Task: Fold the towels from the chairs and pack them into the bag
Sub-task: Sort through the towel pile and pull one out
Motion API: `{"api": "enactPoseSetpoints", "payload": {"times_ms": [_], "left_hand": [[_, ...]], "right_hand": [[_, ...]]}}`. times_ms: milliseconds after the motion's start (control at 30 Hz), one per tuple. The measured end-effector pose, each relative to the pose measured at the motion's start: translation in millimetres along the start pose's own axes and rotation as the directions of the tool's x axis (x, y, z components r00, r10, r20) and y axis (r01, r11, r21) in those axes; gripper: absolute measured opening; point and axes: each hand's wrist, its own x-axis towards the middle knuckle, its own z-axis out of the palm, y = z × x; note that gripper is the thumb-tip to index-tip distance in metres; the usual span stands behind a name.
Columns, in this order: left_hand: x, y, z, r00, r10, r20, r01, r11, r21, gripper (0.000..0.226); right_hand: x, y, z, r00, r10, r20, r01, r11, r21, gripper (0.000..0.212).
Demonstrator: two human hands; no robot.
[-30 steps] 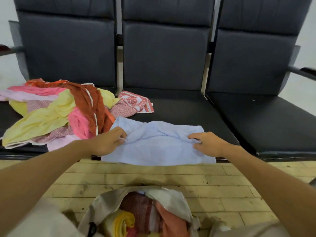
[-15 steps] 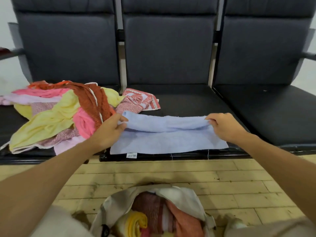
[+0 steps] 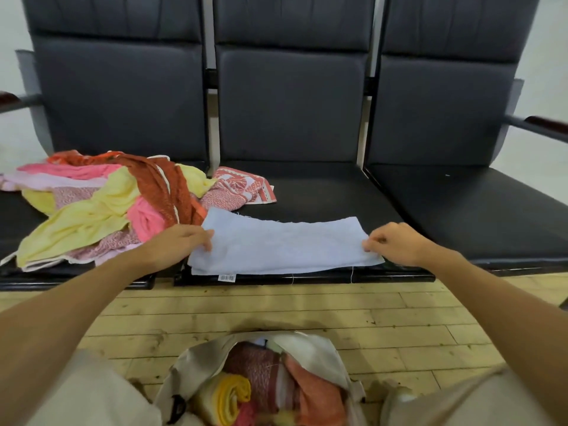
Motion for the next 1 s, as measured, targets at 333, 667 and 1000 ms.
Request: {"api": "enactPoseSetpoints", "payload": {"times_ms": [333,667,1000], "left_hand": [[23,-9,11,0.963,-0.212,-0.164,0.257,0.905,0.340,0.027],[19,13,16,0.982,-0.184,-0.035,0.188,0.963,0.195,0.021],[0,78,9,0.912,-0.408,-0.037,0.208,0.540,-0.815,0.029]], "right_hand": [[37,1,20,0.936,0.348,-0.058,-0.344,0.936,0.070,0.034],[26,-14,9,0.880,0.396,0.263,-0.475,0.718,0.508,0.037],[16,-2,8,0.888,0.213,0.408,-0.453,0.556,0.696,0.042]]}}
